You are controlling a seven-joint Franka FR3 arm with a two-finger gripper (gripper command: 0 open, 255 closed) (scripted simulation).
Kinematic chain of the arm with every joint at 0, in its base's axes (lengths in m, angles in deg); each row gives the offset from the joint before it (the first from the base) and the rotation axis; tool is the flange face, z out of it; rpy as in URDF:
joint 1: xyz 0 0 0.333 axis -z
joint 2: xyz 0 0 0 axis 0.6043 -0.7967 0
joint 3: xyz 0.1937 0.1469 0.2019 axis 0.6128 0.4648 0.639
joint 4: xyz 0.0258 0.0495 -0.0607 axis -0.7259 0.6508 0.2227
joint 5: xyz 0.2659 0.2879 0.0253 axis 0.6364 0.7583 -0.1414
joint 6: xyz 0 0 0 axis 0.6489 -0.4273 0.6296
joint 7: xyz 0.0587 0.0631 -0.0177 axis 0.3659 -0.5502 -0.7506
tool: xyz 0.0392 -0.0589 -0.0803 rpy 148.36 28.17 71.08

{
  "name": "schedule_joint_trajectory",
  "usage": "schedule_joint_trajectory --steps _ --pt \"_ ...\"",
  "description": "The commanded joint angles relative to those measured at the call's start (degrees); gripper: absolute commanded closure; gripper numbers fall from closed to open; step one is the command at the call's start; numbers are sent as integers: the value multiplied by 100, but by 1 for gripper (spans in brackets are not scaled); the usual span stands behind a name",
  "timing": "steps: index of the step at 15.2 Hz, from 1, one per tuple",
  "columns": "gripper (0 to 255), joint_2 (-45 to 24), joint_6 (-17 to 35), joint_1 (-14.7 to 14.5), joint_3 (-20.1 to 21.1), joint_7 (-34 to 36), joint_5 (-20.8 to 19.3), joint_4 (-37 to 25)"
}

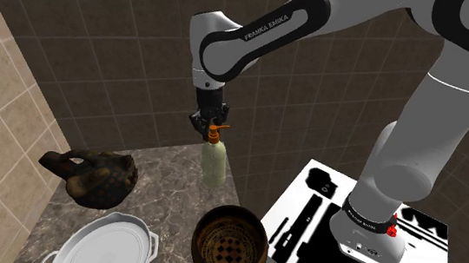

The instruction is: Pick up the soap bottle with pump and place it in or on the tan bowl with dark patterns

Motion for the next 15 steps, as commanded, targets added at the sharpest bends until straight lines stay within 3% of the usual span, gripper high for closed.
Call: schedule_joint_trajectory --steps 1,4,15 --pt "255 -2 0 0 0 0 0 1" --pt "255 -1 1 0 0 0 1 2" --pt "255 273 -844 13 -30 9 26 -572"
